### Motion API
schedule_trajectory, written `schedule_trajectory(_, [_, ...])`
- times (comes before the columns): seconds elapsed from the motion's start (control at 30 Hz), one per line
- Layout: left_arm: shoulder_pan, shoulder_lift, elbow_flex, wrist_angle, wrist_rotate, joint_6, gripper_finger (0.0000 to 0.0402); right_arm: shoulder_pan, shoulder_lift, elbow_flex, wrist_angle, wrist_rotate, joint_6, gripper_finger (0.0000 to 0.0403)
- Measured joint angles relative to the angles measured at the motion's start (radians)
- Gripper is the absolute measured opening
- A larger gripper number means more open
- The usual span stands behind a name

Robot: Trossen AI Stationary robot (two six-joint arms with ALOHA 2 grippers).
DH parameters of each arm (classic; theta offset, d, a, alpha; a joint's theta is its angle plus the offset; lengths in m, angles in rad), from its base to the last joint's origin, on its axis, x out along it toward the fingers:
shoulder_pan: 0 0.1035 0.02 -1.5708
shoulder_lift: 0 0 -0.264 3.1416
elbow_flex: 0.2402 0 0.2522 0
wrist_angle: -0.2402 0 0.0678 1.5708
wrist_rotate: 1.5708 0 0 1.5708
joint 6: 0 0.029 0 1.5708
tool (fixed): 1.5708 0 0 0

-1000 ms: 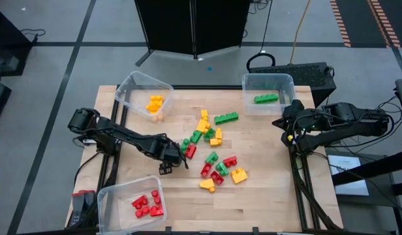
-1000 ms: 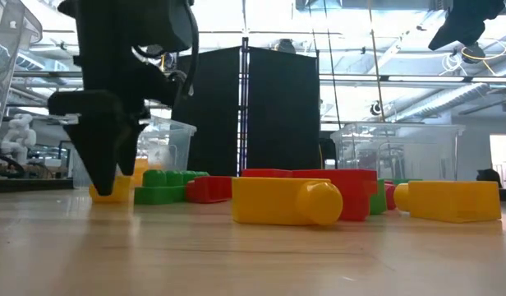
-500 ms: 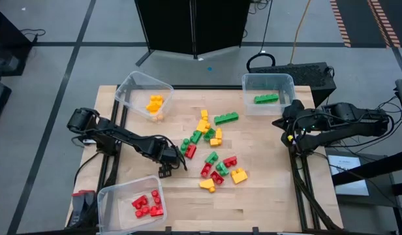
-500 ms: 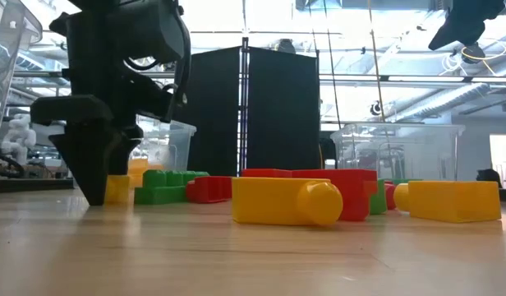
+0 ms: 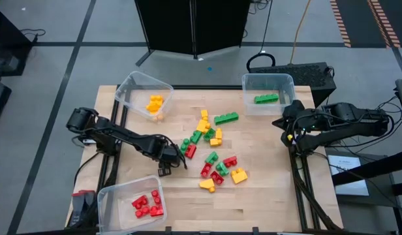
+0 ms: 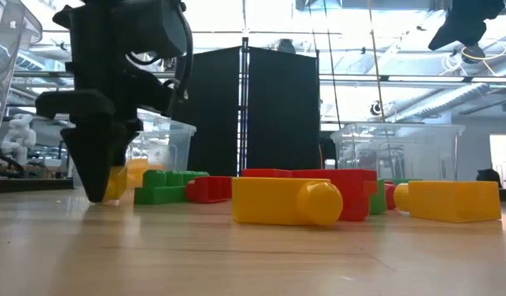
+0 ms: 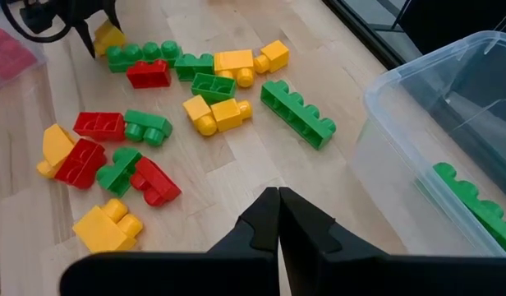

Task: Sort blocks
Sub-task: Put the yellow game piece into the top left transparent bin

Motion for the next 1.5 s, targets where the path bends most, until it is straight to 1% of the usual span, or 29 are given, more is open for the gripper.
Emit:
schedule_trajectory(0.27, [-0.001, 0.006, 0.099, -0.071, 0.002, 0.0, 0.0106, 0.0, 0.0, 0.0, 0.0, 0.0, 0.0, 0.0006])
schedule_trajectory(0.33, [-0.001, 0.006, 0.122, -0.114, 0.002, -0.001, 0.0103, 0.0, 0.0, 0.0, 0.0, 0.0, 0.0, 0.0006])
schedule_trajectory(0.53, [-0.001, -0.011, 0.189, -0.2, 0.002, 0.0, 0.0079, 0.0, 0.0, 0.0, 0.0, -0.001, 0.0, 0.0006])
schedule_trajectory(0.67, [-0.001, -0.029, 0.199, -0.199, -0.025, -0.001, 0.0064, 0.0, 0.0, 0.0, 0.0, -0.001, 0.0, 0.0006])
schedule_trajectory(0.8, [-0.001, -0.03, 0.199, -0.199, -0.028, 0.003, 0.0048, 0.0, 0.0, 0.0, 0.0, -0.001, 0.0, 0.0006])
schedule_trajectory(0.87, [-0.001, -0.03, 0.199, -0.199, -0.056, -0.008, 0.0044, 0.0, 0.0, 0.0, 0.0, -0.001, 0.0, 0.0006])
schedule_trajectory(0.93, [-0.001, -0.034, 0.198, -0.199, -0.111, -0.041, 0.0043, 0.0, 0.0, 0.0, 0.0, -0.001, 0.0, 0.0006])
schedule_trajectory(1.03, [-0.001, -0.049, 0.198, -0.195, -0.151, -0.051, 0.0052, 0.0, 0.0, 0.0, 0.0, -0.001, 0.0, 0.0006])
schedule_trajectory(1.1, [-0.001, -0.049, 0.199, -0.202, -0.151, -0.054, 0.0062, 0.0, 0.0, 0.0, 0.0, -0.001, 0.0, 0.0006])
schedule_trajectory(1.17, [0.001, -0.048, 0.199, -0.206, -0.142, -0.093, 0.0077, 0.0, 0.0, 0.0, 0.0, -0.001, 0.0, 0.0006])
schedule_trajectory(1.27, [0.014, -0.048, 0.197, -0.204, -0.077, -0.207, 0.0107, 0.0, 0.0, 0.0, 0.0, -0.001, 0.0, 0.0006])
schedule_trajectory(1.3, [0.016, -0.048, 0.194, -0.204, -0.075, -0.247, 0.0118, 0.0, 0.0, 0.0, 0.0, -0.001, 0.0, 0.0006])
schedule_trajectory(1.5, [0.029, -0.046, 0.186, -0.261, -0.166, -0.552, 0.0181, 0.0, 0.0, 0.0, 0.0, -0.001, -0.008, 0.0006])
